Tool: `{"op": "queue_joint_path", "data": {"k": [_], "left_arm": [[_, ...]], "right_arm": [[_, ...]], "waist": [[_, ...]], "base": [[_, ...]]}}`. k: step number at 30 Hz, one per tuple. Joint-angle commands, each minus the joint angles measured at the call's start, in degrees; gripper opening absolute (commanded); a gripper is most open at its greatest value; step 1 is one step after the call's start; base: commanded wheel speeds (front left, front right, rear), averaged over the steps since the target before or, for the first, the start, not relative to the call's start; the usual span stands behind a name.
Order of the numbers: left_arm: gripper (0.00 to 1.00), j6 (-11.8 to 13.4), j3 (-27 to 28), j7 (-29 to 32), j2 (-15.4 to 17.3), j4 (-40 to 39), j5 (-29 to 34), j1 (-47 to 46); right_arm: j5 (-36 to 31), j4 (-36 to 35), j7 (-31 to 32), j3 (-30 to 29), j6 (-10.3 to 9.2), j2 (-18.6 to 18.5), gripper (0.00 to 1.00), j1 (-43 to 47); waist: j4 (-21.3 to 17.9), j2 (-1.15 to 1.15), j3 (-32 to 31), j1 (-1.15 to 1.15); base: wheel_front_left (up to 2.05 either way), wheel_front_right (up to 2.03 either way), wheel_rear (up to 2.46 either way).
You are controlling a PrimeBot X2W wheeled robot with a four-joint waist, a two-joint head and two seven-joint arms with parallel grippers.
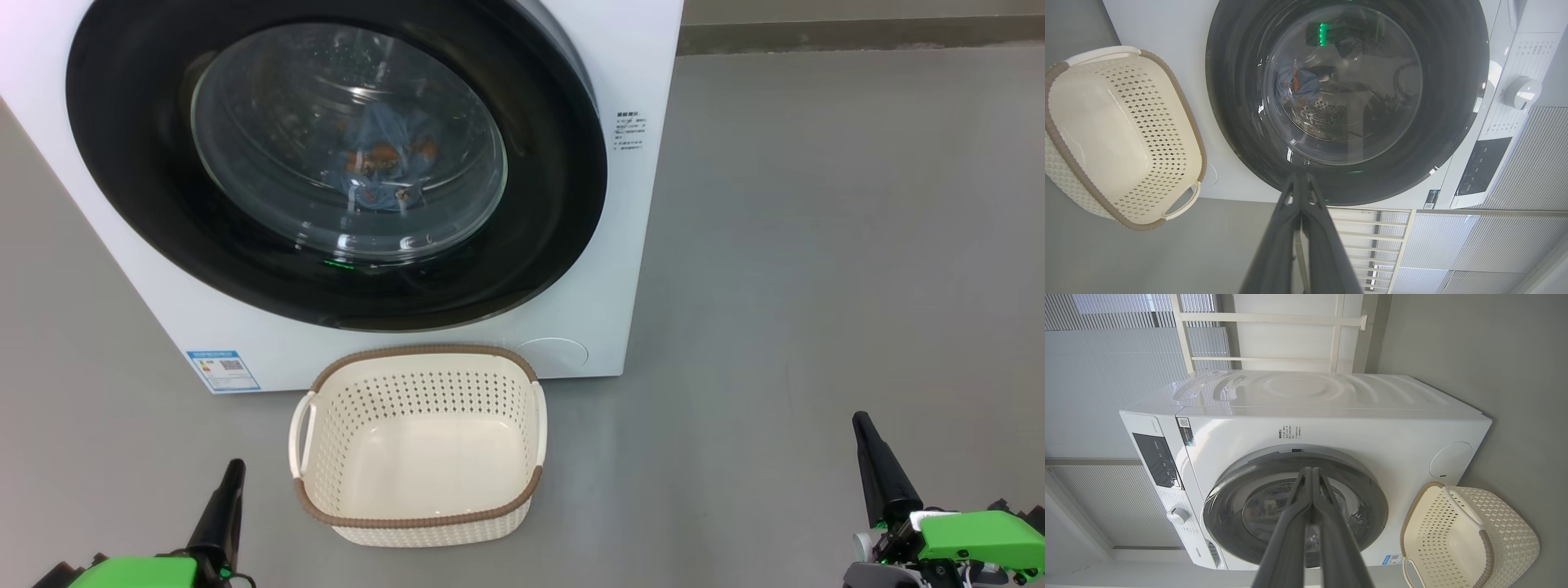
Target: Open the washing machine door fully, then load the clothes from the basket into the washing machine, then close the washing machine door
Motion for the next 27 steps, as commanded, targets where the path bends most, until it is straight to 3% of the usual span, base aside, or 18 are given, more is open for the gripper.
{"op": "queue_joint_path", "data": {"k": [1,27], "left_arm": [[0.0,-0.2,2.0,0.4,0.8,-1.0,-0.5,-2.8],[0.0,-0.2,2.0,0.4,0.8,-1.0,-0.5,-2.8]], "right_arm": [[0.2,-1.7,0.5,1.3,0.09,-0.2,0.0,-1.9],[0.2,-1.7,0.5,1.3,0.09,-0.2,0.0,-1.9]], "waist": [[0.0,0.0,0.0,0.0],[0.0,0.0,0.0,0.0]], "base": [[0.0,0.0,0.0],[0.0,0.0,0.0]]}}
